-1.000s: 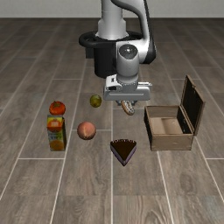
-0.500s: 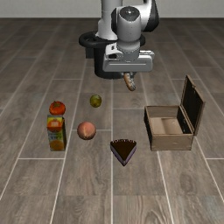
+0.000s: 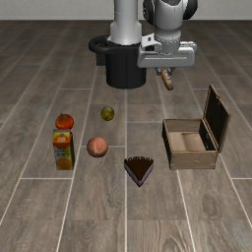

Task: Pick up the donut and place it in the box

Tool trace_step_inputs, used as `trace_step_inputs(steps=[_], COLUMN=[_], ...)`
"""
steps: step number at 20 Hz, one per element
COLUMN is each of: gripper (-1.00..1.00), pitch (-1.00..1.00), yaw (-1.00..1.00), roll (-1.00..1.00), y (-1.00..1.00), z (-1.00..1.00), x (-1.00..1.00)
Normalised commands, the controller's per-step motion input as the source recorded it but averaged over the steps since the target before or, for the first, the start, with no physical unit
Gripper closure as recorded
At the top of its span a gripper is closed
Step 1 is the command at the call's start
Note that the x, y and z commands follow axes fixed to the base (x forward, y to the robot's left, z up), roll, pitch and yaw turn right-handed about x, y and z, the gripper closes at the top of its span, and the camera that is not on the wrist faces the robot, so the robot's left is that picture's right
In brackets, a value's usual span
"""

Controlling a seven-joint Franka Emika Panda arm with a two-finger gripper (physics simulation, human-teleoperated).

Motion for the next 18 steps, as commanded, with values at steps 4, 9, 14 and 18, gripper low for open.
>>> trace_step_inputs(steps=[4, 9, 14, 18], gripper=[1.00, 1.00, 1.00, 1.00], pitch=[0.00, 0.00, 0.00, 0.00], yaw=[0.00, 0.00, 0.00, 0.00], roll=[0.00, 0.00, 0.00, 0.00], y=[0.75, 0.00, 0.00, 0.50], z=[0.00, 0.00, 0.00, 0.00], x=[0.25, 1.00, 1.00, 0.50])
